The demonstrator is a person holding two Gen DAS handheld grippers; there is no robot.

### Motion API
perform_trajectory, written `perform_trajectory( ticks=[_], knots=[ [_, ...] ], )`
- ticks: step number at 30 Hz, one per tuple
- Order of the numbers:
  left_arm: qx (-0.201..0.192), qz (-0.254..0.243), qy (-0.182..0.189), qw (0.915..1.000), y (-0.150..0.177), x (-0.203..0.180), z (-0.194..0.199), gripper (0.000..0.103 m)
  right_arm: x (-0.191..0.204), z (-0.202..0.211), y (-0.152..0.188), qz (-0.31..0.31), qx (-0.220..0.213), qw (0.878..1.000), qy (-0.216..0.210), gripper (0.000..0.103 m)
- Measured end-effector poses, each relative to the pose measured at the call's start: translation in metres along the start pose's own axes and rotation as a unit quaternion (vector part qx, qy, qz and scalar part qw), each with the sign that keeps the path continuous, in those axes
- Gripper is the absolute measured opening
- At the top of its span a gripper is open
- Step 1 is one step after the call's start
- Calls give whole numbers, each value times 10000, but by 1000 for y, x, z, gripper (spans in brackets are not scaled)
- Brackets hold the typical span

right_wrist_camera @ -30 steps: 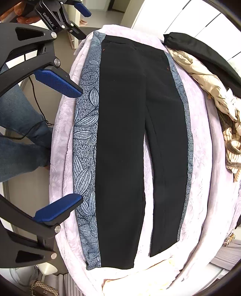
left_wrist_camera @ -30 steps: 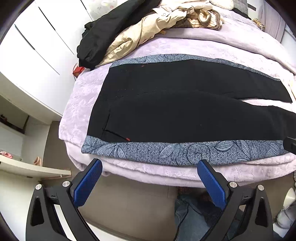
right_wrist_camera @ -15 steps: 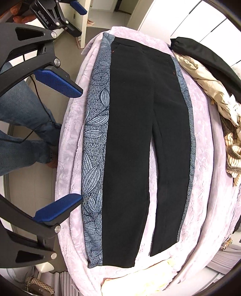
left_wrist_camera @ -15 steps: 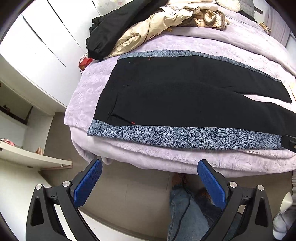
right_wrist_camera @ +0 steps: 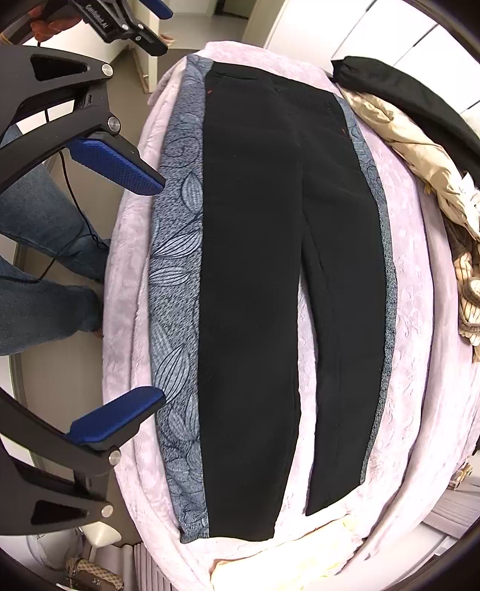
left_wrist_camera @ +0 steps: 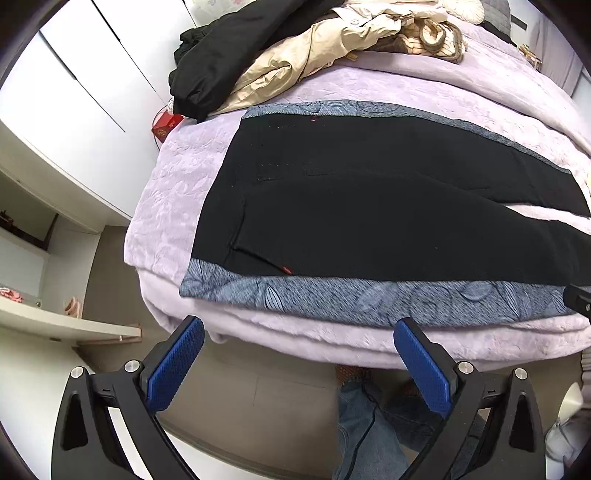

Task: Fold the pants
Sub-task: 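Move both grippers open toward the waistband of the black trousers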

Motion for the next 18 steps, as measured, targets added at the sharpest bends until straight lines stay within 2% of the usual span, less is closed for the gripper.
perform_trajectory(
  ticks=[6, 18],
  knots=[
    [63, -136, 73, 9999, -15, 8, -16, 103, 4, -12, -8, -239, 108, 9996, 78, 103],
    [264, -95, 295, 9992, -23, 13, -33, 103, 14, -19, -15, -228, 227, 9991, 267, 103]
  ],
)
Point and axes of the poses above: each gripper's, at about its wrist camera, not at the fingertips, and z roughly against the way its jaws point, x to its left, y to its underside, the point moved 2 cm from there along -z, roughly the way its jaws point, and after that the axes turned 2 degrees about x, right-handed, at the moved point
